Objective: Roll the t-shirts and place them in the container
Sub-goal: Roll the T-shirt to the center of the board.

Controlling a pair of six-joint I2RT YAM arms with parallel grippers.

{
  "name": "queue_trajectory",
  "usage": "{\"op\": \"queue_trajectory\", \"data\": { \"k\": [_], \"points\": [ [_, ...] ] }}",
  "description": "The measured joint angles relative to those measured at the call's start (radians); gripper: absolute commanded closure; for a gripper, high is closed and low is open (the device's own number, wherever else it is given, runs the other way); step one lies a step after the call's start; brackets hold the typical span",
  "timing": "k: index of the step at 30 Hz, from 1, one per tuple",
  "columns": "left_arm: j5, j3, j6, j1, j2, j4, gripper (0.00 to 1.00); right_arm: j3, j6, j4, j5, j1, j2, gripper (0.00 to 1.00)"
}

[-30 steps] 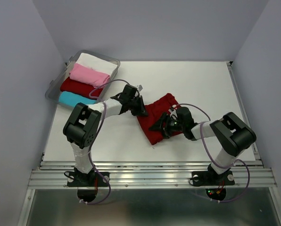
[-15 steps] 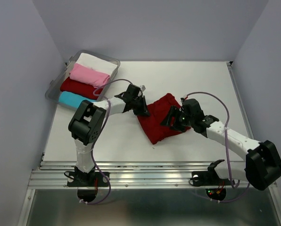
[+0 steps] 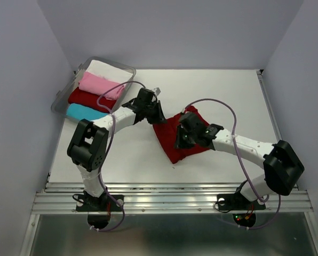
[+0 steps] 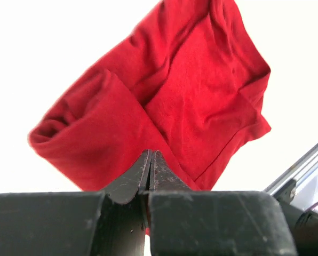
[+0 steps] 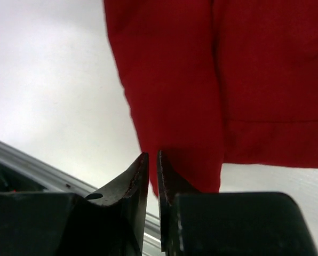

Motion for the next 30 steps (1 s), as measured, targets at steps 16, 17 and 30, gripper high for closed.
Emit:
{"op": "queue_trajectory", "data": {
  "k": [16,17,30],
  "points": [
    [-0.009,-0.063,0.017,0.049,0.076,0.017,0.92,-0.071,0.002,0.012,0.103,0.011,0.069,0.87],
    [-0.014,-0.063,0.018,0.049,0.07,0.011,0.92,-0.066,0.002,-0.001,0.111,0.016,0.055,0.87],
    [-0.044,-0.077,0.02,0.042,-0.001,-0.006,0.92,-0.106,0.054,-0.018,0.224,0.042,0.059,0.88]
  ]
}}
